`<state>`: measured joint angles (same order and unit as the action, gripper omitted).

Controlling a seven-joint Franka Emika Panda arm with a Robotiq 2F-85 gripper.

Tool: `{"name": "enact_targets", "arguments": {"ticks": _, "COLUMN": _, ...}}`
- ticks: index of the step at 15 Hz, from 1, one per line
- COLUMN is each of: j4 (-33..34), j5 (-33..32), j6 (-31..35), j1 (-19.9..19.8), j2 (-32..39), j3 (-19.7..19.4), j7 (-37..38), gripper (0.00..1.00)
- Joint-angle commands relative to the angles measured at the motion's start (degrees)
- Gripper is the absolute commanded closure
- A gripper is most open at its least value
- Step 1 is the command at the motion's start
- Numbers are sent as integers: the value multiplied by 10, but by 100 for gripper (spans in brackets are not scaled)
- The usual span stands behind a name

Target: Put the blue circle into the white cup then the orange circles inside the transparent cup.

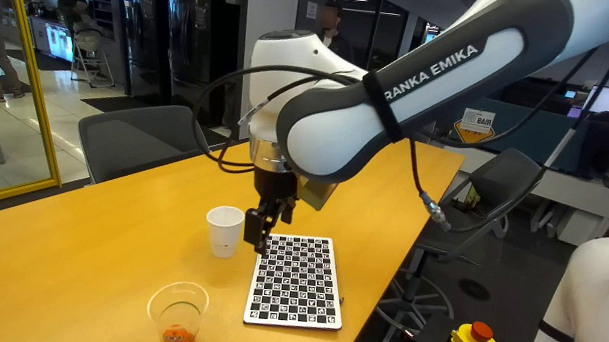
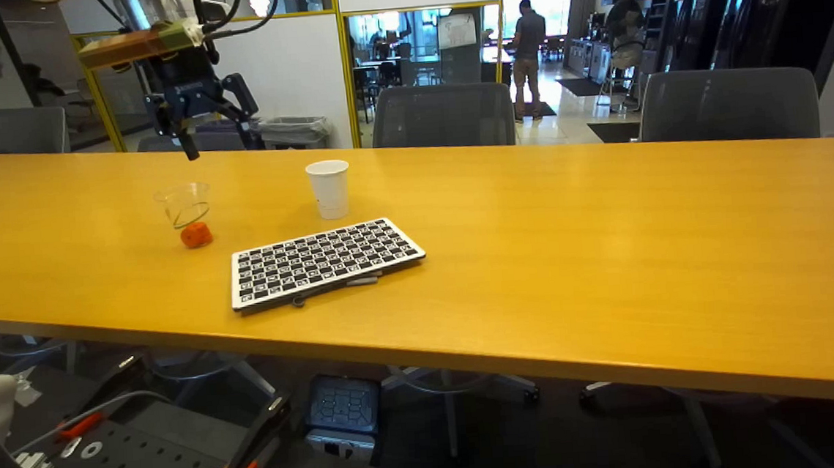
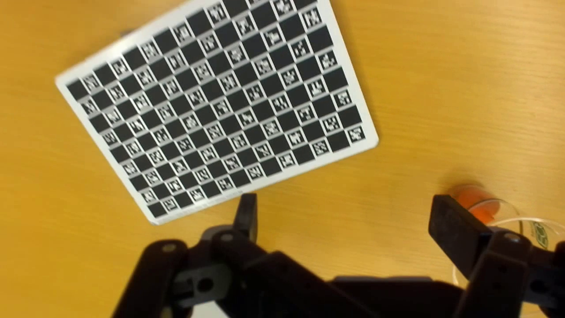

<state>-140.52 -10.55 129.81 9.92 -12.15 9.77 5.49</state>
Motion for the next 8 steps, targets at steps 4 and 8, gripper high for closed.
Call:
{"name": "enact_targets", "arguments": {"ticks": 4, "j4": -110, "j5": 31, "j6": -108, "j1": -28, "j2": -188, "j3": -28, "j7": 13, "gripper": 0}}
{"name": "enact_targets", "arguments": {"ticks": 8, "j4": -186, "j5": 57, "j6": -102, "j1": -29, "j2": -301, "j3": -52, "j7": -6, "gripper": 0}}
